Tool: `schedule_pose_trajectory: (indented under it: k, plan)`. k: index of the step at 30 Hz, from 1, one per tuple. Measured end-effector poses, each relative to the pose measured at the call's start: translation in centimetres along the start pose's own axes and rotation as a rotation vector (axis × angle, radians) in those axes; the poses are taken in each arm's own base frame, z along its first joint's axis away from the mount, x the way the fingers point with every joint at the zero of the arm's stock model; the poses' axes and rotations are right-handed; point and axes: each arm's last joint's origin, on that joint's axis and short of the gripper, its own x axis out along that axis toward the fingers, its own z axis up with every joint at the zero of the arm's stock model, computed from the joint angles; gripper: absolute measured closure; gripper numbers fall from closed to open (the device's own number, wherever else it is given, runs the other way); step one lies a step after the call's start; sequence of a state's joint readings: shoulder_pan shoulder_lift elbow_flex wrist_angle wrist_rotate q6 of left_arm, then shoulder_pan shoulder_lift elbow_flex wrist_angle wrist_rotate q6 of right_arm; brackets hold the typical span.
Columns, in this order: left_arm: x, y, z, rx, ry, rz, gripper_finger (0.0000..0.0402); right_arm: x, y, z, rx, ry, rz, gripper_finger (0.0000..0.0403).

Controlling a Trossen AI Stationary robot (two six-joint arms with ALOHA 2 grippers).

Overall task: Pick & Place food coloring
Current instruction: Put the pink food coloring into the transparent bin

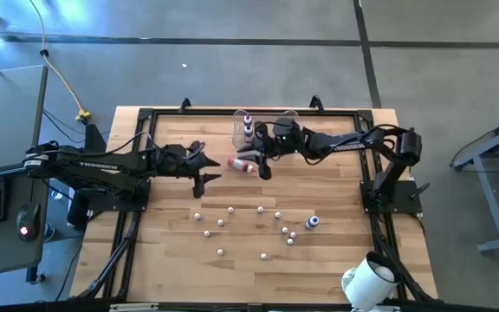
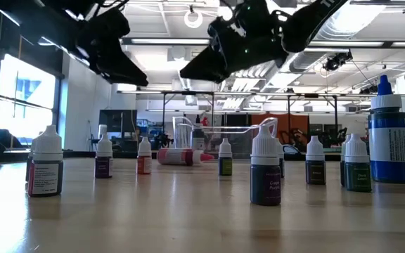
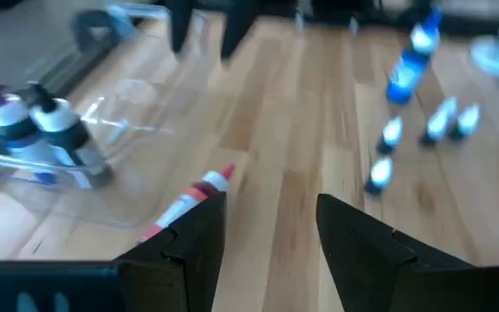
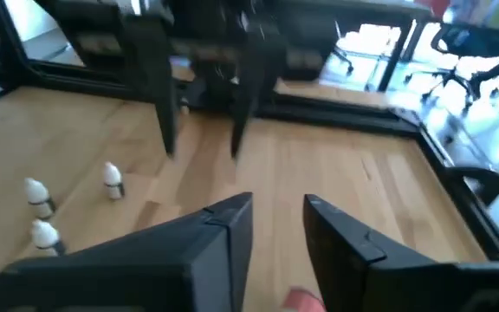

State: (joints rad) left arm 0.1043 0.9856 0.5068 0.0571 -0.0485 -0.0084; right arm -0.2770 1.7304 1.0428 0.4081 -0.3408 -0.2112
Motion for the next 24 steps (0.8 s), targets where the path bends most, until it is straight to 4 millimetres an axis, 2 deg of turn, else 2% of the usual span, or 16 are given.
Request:
schedule_pose_trajectory:
  k: [4,9,14,18,24]
  plan:
    - [1.7,-0.2,-0.4,0.028,0.011,-0.039,0.0222,-1.4,1.1,1.6,0.001,0.028,0.029,0.0263]
    - [4.7,-0.3,0.9,0.037,0.015,-0.023,0.0222,-5.3,2.2,4.6,0.000,0.086,-0.098,0.0236]
    - [8.0,-0.4,3.9,0.166,0.220,-0.022,0.0222,-9.9,3.3,6.6,-0.004,0.180,-0.259,0.0236]
    - [11.2,-0.5,5.2,0.275,0.413,-0.007,0.0222,-13.3,3.8,7.6,0.000,0.220,-0.351,0.0243]
    - [15.9,-0.5,4.8,0.393,0.585,-0.012,0.0222,-16.8,4.3,8.2,0.145,0.230,-0.466,0.0253]
